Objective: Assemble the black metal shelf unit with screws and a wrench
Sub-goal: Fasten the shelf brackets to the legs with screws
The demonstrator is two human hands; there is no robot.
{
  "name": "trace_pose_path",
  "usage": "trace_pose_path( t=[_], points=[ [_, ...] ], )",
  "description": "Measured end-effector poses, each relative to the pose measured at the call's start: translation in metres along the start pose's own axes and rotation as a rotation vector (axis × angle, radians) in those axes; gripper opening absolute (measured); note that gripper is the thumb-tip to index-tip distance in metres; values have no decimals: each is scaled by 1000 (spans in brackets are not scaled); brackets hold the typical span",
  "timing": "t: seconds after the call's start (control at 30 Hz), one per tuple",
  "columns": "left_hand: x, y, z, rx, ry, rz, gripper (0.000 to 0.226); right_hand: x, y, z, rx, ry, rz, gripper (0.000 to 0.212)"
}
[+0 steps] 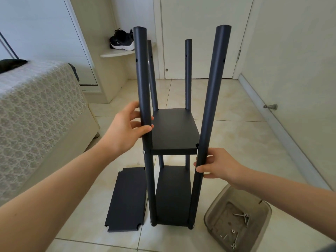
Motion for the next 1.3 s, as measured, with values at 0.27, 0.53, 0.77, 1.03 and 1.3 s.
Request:
trace_pose_path(
  t=[0.27, 0.53, 0.77, 1.03, 1.3],
  points=[
    [12, 21, -12, 48, -68, 30, 56, -12, 2, -10, 95, 64, -41, 27],
    [28, 34, -19, 61, -128, 67, 56, -10, 6, -18, 174, 160, -55, 19],
    [37, 39, -22, -9, -173, 119, 52, -5, 3, -15, 155, 360, -67, 26],
    [66, 54, -40, 117, -467, 567, 51, 32, 13, 1, 8, 611, 123, 51],
    [37, 42, -104, 297, -563, 163, 14, 68, 29, 0, 40, 479, 287, 30]
  ],
)
Point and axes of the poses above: each hand's wrist, its own y-axis away from the middle knuckle, its own z-axis out of the back of the hand, x = y × z, the point moved 8 cm from there along -y, towards the middle knuckle, and after that the axes turned 14 degrees about x, right-handed, at the moved point
